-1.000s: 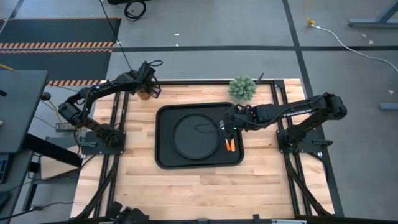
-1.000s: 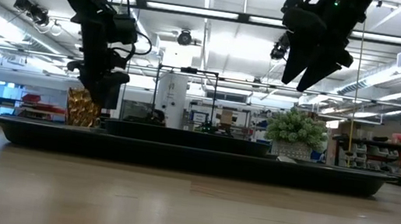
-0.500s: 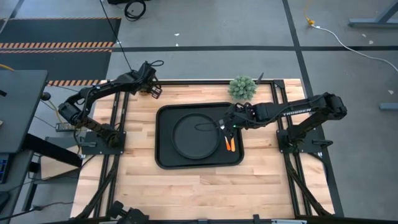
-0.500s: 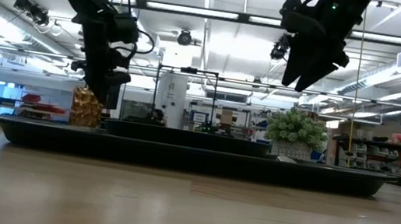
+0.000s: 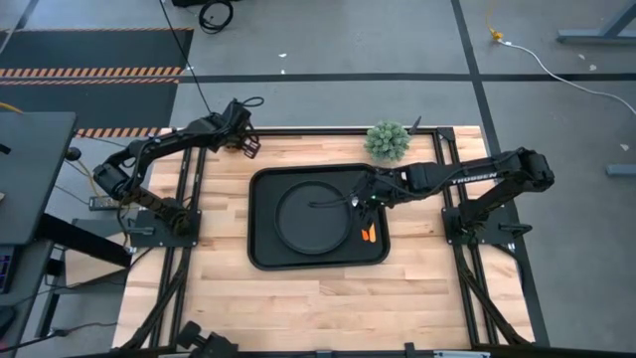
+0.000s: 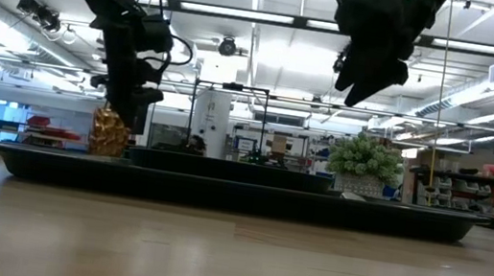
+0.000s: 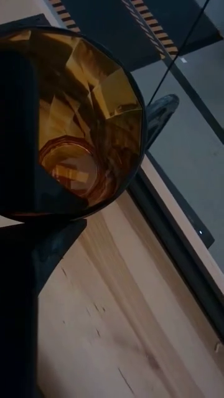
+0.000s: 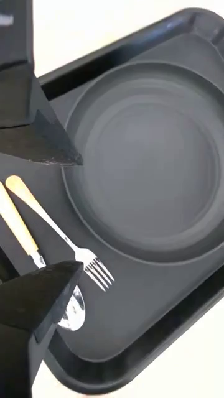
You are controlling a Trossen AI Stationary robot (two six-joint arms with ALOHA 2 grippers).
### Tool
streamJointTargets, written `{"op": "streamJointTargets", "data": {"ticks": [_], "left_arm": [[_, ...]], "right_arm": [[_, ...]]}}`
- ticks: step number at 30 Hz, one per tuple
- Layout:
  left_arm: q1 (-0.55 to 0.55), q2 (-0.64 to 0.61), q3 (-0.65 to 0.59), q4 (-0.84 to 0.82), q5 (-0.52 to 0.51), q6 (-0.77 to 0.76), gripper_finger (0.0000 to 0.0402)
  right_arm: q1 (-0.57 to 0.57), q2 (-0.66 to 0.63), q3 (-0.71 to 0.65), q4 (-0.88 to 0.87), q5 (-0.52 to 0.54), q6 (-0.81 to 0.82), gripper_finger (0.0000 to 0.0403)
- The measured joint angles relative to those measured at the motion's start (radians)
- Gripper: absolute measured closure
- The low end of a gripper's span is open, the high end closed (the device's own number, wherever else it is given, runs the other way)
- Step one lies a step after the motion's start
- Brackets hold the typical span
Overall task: Pick and place plate/cup/fork/spoon on tray
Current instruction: Put the brown glass on the black serving tray to the top left of the black plate
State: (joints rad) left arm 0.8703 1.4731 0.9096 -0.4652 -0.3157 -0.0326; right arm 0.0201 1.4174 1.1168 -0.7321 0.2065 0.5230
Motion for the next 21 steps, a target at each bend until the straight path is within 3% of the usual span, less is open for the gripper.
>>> {"op": "streamJointTargets", "data": {"ticks": [17,21], "left_arm": [[-0.064,-0.012,0.001,0.063,-0.007,0.059,0.0390],[-0.101,-0.040,0.057,0.037,-0.007,0.075,0.0391]], "right_arm": [[0.025,0.000,0.000,-0.009,-0.011,-0.009,0.0135],[0.025,0.000,0.000,-0.012,-0.019,-0.053,0.0135]]}}
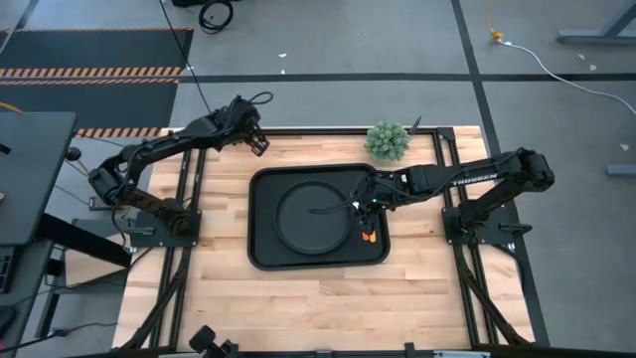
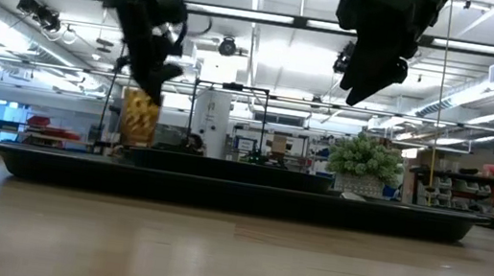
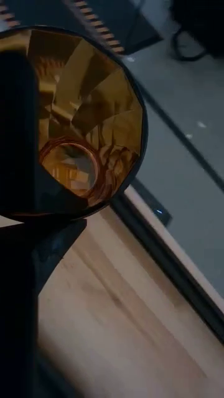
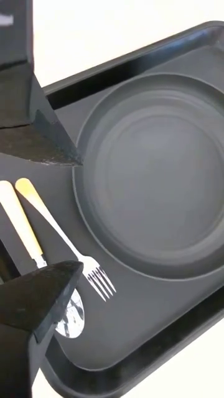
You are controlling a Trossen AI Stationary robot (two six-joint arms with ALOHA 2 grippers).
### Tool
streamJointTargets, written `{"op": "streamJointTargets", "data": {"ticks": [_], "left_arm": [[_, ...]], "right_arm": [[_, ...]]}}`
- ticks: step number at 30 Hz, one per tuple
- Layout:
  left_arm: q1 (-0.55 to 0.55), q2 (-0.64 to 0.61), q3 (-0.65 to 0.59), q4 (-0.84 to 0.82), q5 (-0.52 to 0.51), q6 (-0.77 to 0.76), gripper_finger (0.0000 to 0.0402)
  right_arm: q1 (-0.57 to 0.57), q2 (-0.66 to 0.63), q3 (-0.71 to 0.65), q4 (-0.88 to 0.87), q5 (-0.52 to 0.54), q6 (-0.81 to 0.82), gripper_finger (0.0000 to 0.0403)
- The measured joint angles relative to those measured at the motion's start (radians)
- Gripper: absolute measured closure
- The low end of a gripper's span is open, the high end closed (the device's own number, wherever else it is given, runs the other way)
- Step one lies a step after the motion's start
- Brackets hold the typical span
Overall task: Pick and place plate/cup/fork/spoon on tray
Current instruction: Put the brown glass on the black serving tray to the top left of the black plate
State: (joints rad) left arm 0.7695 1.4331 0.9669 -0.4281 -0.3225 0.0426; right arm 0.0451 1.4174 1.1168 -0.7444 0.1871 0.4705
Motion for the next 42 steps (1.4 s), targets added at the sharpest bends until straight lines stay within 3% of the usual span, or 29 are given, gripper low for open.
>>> {"op": "streamJointTargets", "data": {"ticks": [7,17,25,34,42], "left_arm": [[-0.155,-0.073,0.166,-0.140,0.002,0.032,0.0391],[-0.345,-0.114,0.189,-0.147,-0.003,-0.005,0.0391],[-0.401,-0.119,0.189,-0.056,-0.005,0.000,0.0391],[-0.423,-0.111,0.189,0.052,-0.006,0.003,0.0390],[-0.523,-0.111,0.189,-0.028,-0.006,-0.028,0.0390]], "right_arm": [[-0.030,0.000,0.000,0.020,0.002,-0.010,0.0135],[-0.012,0.000,0.000,0.025,0.001,-0.010,0.0135],[0.000,0.000,0.000,0.036,-0.016,0.110,0.0135],[0.001,0.000,0.000,0.057,-0.094,0.368,0.0135],[0.000,0.000,0.000,0.158,-0.094,0.419,0.0135]]}}
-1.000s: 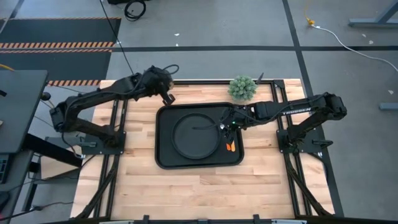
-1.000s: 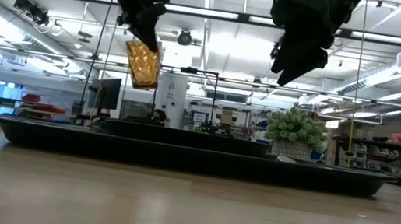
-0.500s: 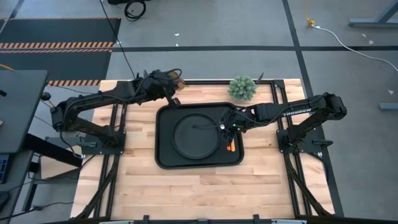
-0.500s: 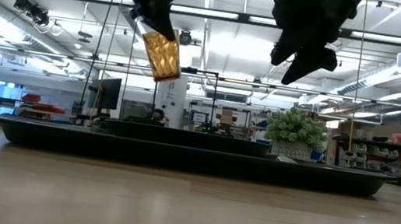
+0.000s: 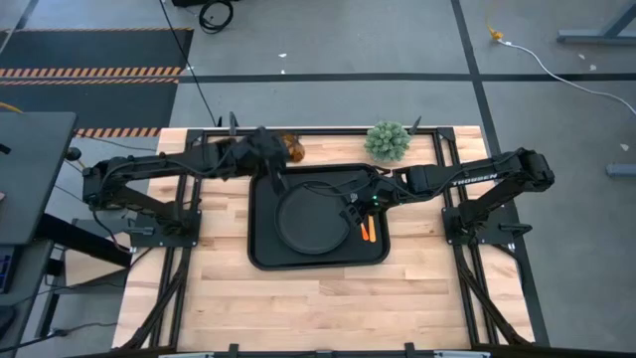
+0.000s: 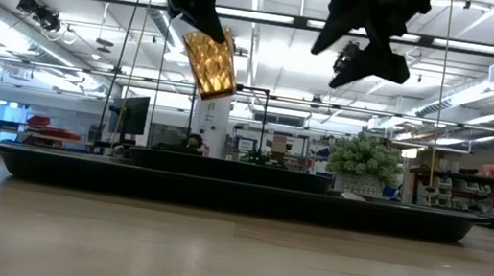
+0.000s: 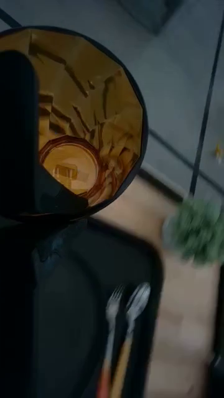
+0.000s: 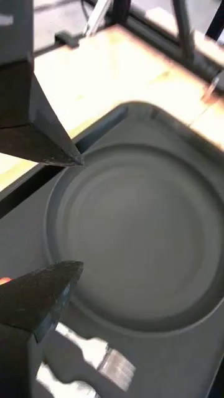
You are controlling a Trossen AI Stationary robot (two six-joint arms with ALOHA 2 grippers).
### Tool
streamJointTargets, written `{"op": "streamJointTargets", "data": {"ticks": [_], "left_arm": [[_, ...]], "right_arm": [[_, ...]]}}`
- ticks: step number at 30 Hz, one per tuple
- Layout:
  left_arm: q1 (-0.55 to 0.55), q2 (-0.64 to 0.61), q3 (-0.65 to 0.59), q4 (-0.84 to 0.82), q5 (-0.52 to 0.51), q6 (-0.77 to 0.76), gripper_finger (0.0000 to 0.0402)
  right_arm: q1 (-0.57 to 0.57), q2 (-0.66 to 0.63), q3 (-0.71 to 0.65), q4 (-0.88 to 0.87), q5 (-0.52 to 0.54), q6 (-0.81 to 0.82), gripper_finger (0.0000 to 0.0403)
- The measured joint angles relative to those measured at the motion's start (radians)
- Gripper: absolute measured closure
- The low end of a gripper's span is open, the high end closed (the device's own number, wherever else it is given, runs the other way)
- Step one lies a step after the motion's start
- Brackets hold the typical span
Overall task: Pick and place plate/cup/fork/spoon on tray
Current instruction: Put the brown glass on the black serving tray to the top left of the black plate
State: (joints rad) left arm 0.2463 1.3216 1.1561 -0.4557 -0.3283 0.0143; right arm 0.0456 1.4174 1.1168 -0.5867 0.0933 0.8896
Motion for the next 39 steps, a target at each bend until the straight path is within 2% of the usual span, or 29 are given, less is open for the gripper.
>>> {"op": "streamJointTargets", "data": {"ticks": [7,9,11,15,17,20,25,28,32,36,39], "left_arm": [[-0.160,-0.009,0.003,-0.071,0.002,-0.002,0.0390],[-0.192,-0.015,0.017,-0.146,0.011,-0.001,0.0390],[-0.208,-0.018,0.031,-0.189,0.070,0.001,0.0390],[-0.214,-0.025,0.031,-0.256,0.254,-0.030,0.0390],[-0.225,-0.026,0.032,-0.273,0.287,-0.062,0.0390],[-0.252,-0.026,0.031,-0.347,0.261,-0.111,0.0390],[-0.317,-0.026,0.031,-0.453,0.095,-0.222,0.0390],[-0.360,-0.026,0.031,-0.482,0.036,-0.285,0.0390],[-0.400,-0.026,0.022,-0.476,0.012,-0.320,0.0390],[-0.376,-0.037,-0.072,-0.453,-0.011,-0.325,0.0390],[-0.298,-0.045,-0.181,-0.376,0.017,-0.323,0.0390]], "right_arm": [[0.000,0.000,0.000,0.123,0.000,-0.001,0.0135],[0.000,0.000,0.000,0.169,-0.001,0.000,0.0135],[0.000,0.000,0.000,0.222,-0.017,0.012,0.0135],[0.008,0.000,0.000,0.358,-0.104,-0.008,0.0135],[0.028,0.000,0.000,0.402,-0.112,-0.018,0.0135],[0.068,0.000,0.000,0.403,-0.046,-0.025,0.0135],[0.128,0.000,0.000,0.325,0.068,-0.028,0.0135],[0.155,0.000,0.000,0.314,0.078,-0.029,0.0135],[0.190,0.000,0.000,0.307,0.082,-0.053,0.0135],[0.227,0.000,0.000,0.307,0.111,-0.067,0.0135],[0.254,0.004,0.000,0.307,0.142,-0.080,0.0135]]}}
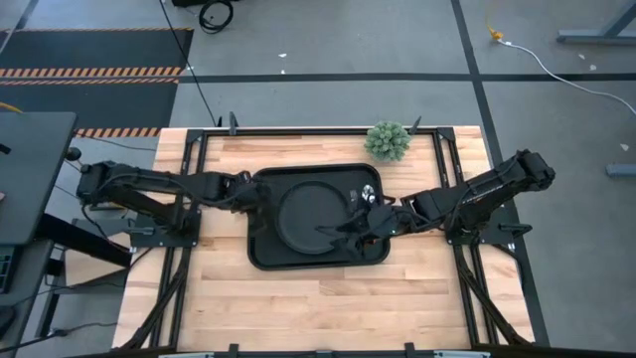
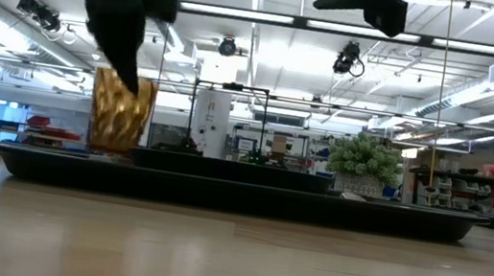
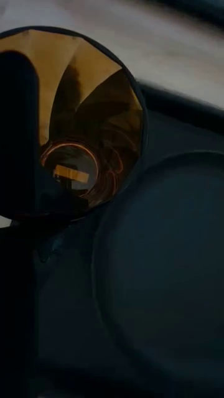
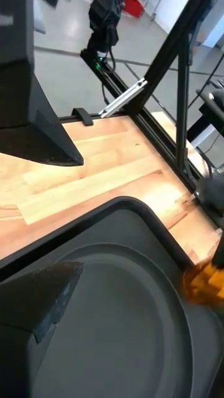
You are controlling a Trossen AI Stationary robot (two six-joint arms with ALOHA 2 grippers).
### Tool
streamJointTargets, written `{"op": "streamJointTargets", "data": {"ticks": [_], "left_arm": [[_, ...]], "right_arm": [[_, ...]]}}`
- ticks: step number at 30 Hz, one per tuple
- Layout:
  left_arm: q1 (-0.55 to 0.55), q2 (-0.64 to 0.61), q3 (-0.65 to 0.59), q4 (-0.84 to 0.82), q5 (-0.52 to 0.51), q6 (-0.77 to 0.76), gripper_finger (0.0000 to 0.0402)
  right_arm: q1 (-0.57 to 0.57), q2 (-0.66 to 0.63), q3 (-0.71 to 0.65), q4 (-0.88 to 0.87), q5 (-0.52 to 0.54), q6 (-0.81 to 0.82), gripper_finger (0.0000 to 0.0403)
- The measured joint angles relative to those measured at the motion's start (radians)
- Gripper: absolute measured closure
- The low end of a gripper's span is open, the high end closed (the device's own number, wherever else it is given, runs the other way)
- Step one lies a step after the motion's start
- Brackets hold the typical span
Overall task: Pick and place plate/cup/fork/spoon on tray
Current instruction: Put the brown glass on the black serving tray to the top left of the black plate
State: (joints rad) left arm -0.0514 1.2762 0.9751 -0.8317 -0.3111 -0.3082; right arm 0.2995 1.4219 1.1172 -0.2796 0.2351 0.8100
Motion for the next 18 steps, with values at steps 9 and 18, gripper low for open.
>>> {"op": "streamJointTargets", "data": {"ticks": [9,18], "left_arm": [[0.251,-0.003,-0.137,0.270,0.102,0.052,0.0390],[0.343,0.007,-0.143,0.280,0.105,0.091,0.0390]], "right_arm": [[0.041,0.000,0.000,-0.012,0.038,0.061,0.0135],[0.067,0.000,0.000,-0.016,0.082,0.070,0.0135]]}}
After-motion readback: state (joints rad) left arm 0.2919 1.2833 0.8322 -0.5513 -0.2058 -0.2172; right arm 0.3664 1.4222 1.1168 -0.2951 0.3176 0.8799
